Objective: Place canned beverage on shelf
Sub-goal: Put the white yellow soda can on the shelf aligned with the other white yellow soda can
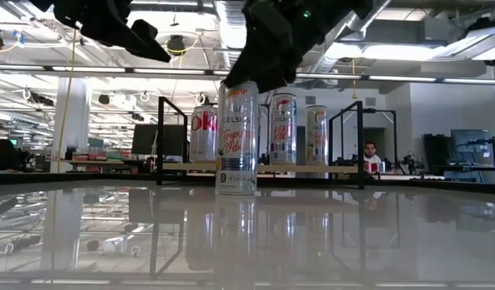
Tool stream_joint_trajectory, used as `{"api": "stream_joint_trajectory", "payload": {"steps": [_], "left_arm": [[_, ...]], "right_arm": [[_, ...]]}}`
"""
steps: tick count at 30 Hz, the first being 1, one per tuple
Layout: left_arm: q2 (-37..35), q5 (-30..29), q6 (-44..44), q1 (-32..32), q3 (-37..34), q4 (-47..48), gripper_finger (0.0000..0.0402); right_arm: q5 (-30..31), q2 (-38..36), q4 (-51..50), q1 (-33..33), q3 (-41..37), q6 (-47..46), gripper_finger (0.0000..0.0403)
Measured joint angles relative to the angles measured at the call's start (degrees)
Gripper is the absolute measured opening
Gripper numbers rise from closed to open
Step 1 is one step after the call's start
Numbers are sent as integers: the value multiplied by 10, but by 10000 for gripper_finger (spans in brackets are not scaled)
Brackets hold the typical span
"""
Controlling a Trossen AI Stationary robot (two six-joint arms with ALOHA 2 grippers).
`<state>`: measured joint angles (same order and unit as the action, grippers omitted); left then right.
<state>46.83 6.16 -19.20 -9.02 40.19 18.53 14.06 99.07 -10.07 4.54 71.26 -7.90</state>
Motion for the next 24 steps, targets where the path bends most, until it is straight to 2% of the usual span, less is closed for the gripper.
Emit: {"api": "stream_joint_trajectory", "payload": {"steps": [9,12,18,24], "left_arm": [[4,0,-5,0,-3,-1,333],[4,0,-5,0,-3,-1,333],[4,0,-6,0,-3,-3,333],[4,-2,-6,0,-3,-4,333]], "right_arm": [[0,2,-9,-2,1,-18,369],[0,2,-12,-2,1,-18,347],[6,-4,-15,-2,0,-15,280],[11,-71,-53,-3,-1,6,275]]}}
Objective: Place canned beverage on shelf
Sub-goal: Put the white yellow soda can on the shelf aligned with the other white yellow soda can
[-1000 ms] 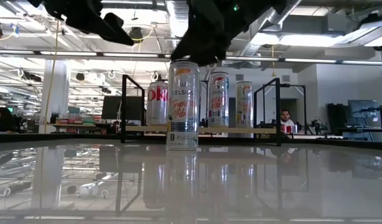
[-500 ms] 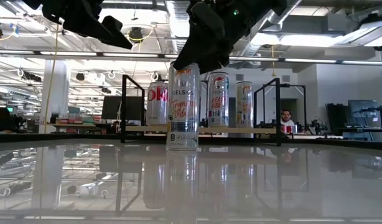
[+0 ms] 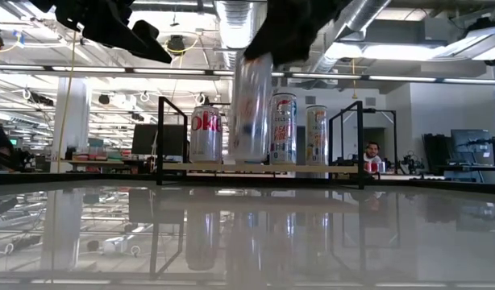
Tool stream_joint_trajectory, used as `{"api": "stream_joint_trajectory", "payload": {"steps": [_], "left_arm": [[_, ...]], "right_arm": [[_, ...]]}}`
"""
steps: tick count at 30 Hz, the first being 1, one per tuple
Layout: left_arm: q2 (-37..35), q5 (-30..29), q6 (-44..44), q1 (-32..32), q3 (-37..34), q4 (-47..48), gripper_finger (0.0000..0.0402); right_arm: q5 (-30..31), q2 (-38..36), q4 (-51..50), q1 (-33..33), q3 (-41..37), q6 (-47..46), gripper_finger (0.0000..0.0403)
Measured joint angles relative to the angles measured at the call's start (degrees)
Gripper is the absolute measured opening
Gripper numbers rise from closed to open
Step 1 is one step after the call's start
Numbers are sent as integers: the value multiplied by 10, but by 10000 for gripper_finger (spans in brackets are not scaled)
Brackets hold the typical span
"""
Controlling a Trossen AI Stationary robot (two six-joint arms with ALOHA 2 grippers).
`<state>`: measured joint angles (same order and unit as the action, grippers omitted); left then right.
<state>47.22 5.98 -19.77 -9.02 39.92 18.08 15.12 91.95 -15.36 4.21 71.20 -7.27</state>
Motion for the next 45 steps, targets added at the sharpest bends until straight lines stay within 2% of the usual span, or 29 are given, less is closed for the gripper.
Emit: {"api": "stream_joint_trajectory", "payload": {"steps": [7,15,26,33,45], "left_arm": [[0,-3,-3,0,0,-2,333],[0,-8,-4,0,0,-8,333],[0,-22,-5,0,0,-9,333],[0,-22,-5,0,0,-8,333],[0,-21,-6,0,0,-4,333]], "right_arm": [[0,-103,-123,-30,1,26,275],[-11,-165,-189,-121,-27,63,275],[-108,-195,-122,-267,-80,131,275],[-161,-195,-126,-343,-102,159,275],[-210,-195,-121,-401,-108,185,275]]}}
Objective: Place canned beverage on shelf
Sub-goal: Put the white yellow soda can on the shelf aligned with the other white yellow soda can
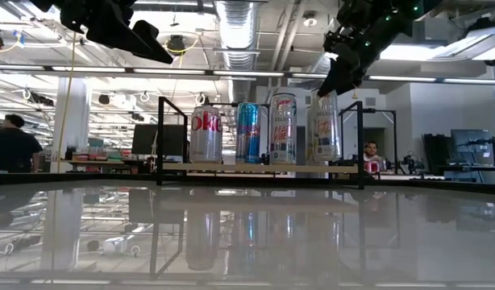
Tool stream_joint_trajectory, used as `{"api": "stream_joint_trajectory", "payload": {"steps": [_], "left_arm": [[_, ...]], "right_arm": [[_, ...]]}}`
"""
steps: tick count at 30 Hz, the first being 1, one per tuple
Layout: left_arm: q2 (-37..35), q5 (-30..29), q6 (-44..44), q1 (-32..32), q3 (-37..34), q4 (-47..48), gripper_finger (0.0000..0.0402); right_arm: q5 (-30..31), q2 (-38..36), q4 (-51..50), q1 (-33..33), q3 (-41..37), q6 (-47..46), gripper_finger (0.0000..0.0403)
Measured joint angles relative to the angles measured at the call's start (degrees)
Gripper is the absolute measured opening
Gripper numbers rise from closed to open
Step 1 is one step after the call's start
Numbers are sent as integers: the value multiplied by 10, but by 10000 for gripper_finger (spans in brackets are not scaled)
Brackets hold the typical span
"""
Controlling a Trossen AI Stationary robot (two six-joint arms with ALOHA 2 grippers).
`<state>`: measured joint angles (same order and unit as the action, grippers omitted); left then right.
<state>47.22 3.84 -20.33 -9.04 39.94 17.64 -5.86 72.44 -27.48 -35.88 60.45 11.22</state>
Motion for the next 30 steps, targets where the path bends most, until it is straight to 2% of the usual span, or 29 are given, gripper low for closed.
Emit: {"api": "stream_joint_trajectory", "payload": {"steps": [30], "left_arm": [[0,2,6,0,0,8,333]], "right_arm": [[-4,5,-5,-6,1,-7,275]]}}
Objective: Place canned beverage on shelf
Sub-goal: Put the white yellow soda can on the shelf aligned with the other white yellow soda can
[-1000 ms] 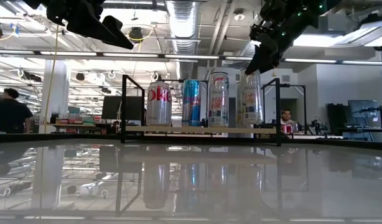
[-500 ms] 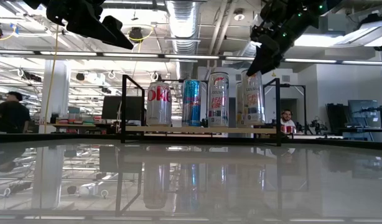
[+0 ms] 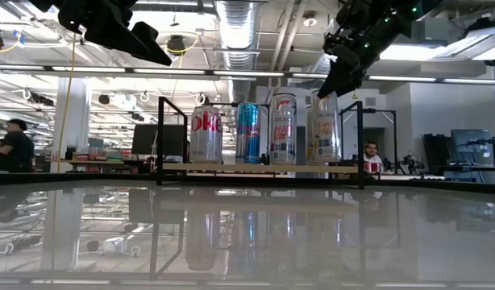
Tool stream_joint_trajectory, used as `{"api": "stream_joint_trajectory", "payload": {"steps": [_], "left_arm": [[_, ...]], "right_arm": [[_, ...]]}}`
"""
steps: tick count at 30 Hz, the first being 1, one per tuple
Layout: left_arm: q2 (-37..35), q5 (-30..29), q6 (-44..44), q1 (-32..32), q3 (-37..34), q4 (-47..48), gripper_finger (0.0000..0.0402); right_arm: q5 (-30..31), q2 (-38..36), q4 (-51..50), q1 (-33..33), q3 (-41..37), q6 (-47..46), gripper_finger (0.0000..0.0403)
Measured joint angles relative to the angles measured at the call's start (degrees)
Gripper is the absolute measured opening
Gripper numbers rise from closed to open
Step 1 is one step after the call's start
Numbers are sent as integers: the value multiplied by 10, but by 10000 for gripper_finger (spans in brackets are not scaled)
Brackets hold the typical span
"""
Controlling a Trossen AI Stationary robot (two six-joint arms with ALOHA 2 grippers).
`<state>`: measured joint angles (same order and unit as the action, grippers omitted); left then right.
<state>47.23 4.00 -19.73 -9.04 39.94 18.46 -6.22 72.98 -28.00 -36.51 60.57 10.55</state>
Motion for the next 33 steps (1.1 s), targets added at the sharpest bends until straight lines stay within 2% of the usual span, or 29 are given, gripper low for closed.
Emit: {"api": "stream_joint_trajectory", "payload": {"steps": [6,33], "left_arm": [[0,0,0,0,0,1,333],[0,-1,-4,0,0,1,333]], "right_arm": [[0,30,17,1,2,0,275],[3,30,-1,-16,1,14,275]]}}
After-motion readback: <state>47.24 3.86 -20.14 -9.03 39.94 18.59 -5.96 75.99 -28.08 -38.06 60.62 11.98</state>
